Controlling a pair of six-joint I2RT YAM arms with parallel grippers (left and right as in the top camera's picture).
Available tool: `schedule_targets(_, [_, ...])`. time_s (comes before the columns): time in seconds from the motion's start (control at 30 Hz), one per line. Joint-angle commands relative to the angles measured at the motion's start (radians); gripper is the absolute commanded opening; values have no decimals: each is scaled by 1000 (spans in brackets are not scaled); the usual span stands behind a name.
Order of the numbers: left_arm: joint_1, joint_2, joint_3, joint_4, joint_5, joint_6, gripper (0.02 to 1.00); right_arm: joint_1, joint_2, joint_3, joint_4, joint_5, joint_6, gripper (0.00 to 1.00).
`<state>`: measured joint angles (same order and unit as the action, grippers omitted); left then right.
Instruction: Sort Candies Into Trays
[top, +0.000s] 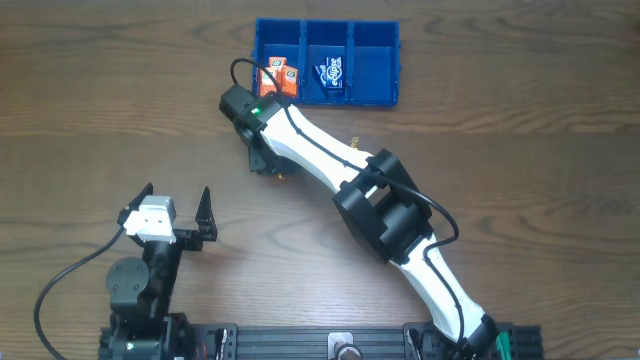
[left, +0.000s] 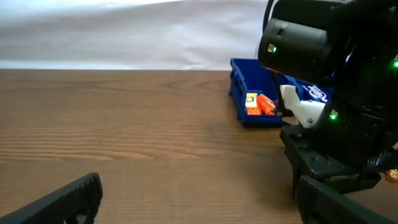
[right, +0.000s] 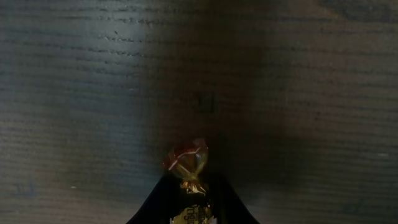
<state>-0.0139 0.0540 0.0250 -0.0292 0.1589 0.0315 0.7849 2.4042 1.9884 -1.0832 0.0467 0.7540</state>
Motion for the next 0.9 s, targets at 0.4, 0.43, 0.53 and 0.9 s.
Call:
schedule_targets(0.4, [0,-6,-20,-34,18,14,998,-203,-223,326,-137,298,-222,36])
schedule_targets(0.43, [0,-6,-20,-34,18,14,998,-235,-223,356,-130,303,-246,36])
schedule_targets(0.53, [0,-6,-20,-34,18,14,998,-305,-222,367,-76,305,-294,36])
schedule_targets(0.9, [0,-6,-20,-34,18,14,998,-409,-41,367,-40,303,-286,36])
